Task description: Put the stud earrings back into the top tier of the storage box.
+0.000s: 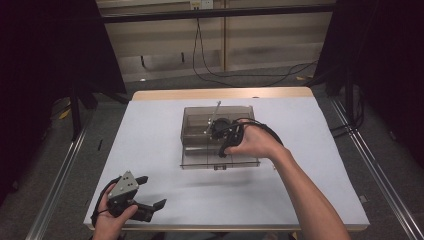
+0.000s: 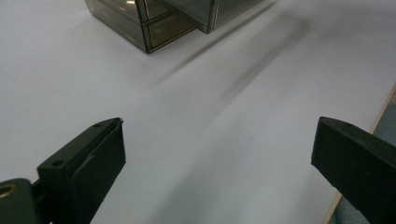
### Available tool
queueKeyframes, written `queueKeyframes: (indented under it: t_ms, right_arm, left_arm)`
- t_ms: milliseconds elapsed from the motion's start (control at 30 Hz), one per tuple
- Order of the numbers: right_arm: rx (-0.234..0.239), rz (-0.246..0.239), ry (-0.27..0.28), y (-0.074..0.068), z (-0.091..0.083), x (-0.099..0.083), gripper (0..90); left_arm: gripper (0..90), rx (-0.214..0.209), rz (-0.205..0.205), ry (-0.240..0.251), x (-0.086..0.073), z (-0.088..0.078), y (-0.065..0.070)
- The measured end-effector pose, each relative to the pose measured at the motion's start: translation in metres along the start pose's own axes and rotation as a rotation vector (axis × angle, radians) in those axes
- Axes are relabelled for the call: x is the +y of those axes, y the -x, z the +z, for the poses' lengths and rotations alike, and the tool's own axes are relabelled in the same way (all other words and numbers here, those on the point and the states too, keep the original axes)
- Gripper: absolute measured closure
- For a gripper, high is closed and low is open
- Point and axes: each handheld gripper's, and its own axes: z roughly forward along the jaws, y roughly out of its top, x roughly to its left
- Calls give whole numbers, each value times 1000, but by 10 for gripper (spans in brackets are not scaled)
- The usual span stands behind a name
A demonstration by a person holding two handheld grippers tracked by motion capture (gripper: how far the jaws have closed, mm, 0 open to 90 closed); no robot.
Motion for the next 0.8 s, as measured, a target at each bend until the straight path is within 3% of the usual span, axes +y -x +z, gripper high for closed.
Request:
queueKeyframes:
  t_ms: [800]
  right_arm:
    - [-2, 3, -31, 5, 16, 7, 853]
  left_arm:
    - [29, 13, -9, -3, -1, -1, -2]
